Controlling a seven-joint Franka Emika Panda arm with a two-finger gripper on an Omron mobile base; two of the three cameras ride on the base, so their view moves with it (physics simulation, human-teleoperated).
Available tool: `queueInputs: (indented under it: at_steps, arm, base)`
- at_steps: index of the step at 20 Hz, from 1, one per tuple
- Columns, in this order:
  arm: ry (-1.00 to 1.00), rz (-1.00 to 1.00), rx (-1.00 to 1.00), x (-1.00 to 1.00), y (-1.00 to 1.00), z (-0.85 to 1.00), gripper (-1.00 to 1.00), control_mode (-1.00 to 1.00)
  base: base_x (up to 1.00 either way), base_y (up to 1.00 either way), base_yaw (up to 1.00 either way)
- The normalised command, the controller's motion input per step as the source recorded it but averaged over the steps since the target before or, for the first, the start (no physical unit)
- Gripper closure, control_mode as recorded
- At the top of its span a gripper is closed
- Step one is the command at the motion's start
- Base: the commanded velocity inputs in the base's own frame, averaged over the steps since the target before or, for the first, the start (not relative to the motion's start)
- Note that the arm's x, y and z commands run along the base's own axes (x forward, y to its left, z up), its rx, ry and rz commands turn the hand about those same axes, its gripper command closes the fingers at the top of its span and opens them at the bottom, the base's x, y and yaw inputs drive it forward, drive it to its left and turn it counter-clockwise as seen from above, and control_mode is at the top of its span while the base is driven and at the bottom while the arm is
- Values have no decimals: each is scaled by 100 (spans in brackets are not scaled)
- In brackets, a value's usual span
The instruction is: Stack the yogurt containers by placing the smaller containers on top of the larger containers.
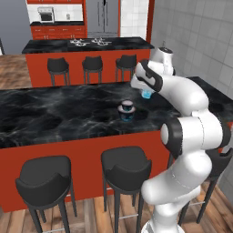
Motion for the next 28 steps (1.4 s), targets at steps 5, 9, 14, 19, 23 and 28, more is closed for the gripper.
queueInputs:
  at_steps: [5, 9, 14, 19, 23, 28]
  arm:
    - [0, 0, 0, 19, 1, 0, 100, -100]
    - [0, 0, -2, 18, 6, -2, 100, -100]
    - [0, 0, -1, 24, 5, -12, 100, -100]
    - [0, 0, 0, 20, 1, -19, 100, -100]
    - [0, 0, 0, 21, 0, -23, 100, -100]
    - [0, 0, 0, 33, 0, -18, 100, -100]
  base:
    - [0, 0, 0]
    - [0, 0, 0]
    - [0, 0, 0]
    - [0, 0, 0]
    - [0, 0, 0]
    - [0, 0, 0]
